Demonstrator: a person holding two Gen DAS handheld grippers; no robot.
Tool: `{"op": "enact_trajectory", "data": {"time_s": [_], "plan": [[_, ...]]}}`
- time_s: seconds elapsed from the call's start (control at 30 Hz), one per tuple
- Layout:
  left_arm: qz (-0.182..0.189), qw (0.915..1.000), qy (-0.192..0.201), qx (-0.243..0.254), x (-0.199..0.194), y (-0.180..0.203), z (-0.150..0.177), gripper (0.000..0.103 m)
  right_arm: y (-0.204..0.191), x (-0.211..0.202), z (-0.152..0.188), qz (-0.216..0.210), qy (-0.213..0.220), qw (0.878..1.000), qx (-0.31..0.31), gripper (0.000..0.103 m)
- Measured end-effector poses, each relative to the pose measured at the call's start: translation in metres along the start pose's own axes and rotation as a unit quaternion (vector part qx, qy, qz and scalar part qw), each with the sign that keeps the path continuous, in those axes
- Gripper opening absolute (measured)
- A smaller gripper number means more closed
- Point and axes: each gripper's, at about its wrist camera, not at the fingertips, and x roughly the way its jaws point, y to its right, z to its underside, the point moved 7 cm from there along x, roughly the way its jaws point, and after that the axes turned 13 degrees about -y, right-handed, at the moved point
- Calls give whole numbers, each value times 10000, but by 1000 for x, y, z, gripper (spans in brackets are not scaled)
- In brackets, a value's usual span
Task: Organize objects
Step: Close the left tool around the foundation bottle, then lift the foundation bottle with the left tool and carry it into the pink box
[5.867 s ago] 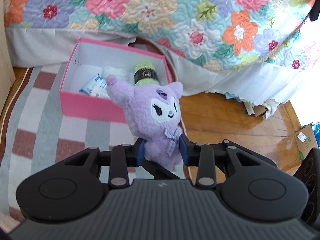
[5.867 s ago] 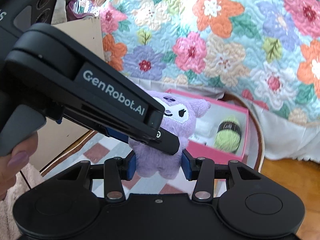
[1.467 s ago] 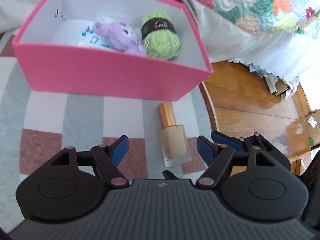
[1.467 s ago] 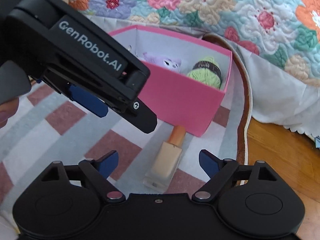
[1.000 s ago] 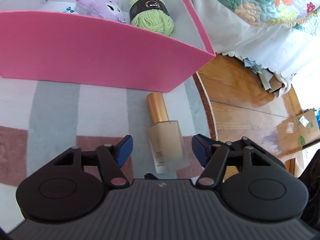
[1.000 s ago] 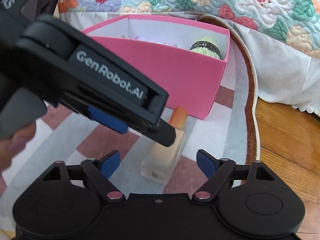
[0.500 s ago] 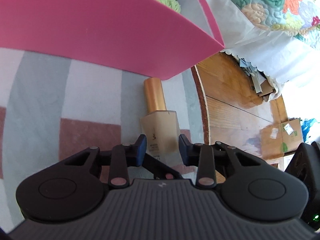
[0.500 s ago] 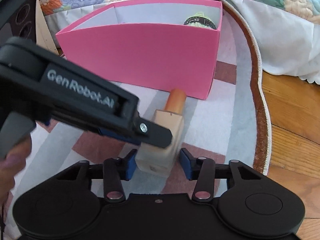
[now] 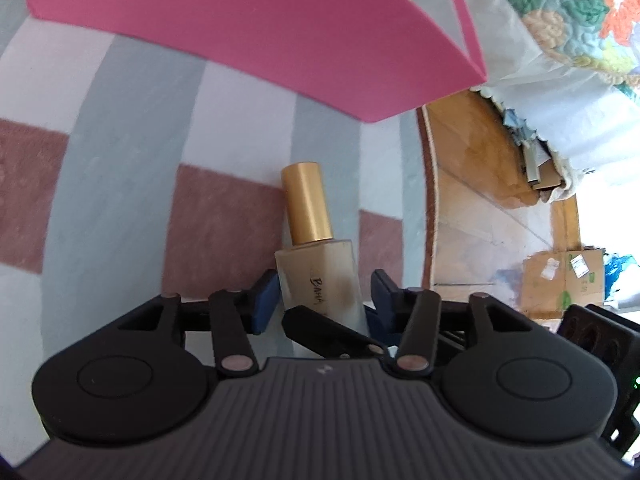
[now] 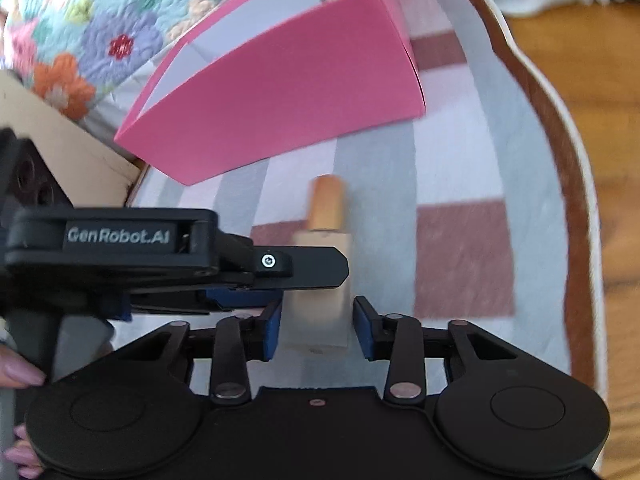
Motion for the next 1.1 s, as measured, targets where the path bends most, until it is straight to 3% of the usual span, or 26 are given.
{"op": "enact_trajectory", "data": {"time_s": [0.2, 0.5, 0.83, 1.1], "plan": [[-139, 9998, 133, 4, -2, -2, 3, 43, -9, 5, 4, 306, 18, 9987, -397, 41], [-329, 9988, 330, 133, -26, 1, 20, 40, -23, 1, 5, 237, -54, 9981, -558, 41], [69, 9956, 929, -69, -106, 9, 43, 38, -86, -41, -2, 204, 128, 9886, -1489, 41], [-176, 9858, 1619, 397, -183, 37, 30, 38, -139, -82, -38, 30, 599, 9762, -2086, 41]]}}
